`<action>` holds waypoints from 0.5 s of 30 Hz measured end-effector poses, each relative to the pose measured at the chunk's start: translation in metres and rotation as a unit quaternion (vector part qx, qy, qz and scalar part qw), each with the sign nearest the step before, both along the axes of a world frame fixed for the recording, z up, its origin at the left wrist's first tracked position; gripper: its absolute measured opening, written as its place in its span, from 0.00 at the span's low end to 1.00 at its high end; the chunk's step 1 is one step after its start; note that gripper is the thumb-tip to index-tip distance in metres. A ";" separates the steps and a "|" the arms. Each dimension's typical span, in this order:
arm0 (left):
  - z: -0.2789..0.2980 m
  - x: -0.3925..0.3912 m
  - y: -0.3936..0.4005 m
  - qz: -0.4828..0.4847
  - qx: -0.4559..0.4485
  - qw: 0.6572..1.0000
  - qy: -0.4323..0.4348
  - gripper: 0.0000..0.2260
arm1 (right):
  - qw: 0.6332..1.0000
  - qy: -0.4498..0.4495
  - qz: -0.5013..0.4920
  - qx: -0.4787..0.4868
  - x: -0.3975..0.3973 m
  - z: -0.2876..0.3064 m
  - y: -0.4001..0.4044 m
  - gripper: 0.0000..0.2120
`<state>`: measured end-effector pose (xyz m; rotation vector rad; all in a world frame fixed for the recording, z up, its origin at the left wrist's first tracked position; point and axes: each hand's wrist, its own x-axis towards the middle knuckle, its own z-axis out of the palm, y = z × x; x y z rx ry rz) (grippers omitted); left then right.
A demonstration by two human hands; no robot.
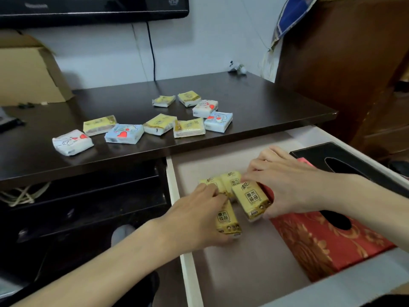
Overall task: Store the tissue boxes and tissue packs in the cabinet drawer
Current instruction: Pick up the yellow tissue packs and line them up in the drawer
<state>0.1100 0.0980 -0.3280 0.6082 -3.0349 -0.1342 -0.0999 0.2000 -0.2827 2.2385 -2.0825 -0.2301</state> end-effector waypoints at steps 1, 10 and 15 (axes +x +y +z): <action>0.000 -0.001 0.000 -0.002 -0.006 1.000 -0.002 0.32 | 1.000 0.002 -0.004 0.001 0.001 -0.001 0.001 0.42; 0.001 -0.006 -0.001 -0.034 -0.030 0.999 -0.017 0.35 | 0.998 -0.015 -0.027 0.047 0.010 -0.009 0.008 0.50; 0.024 0.002 -0.030 -0.019 0.025 0.999 0.029 0.34 | 0.997 -0.058 -0.019 0.050 0.002 -0.001 -0.013 0.38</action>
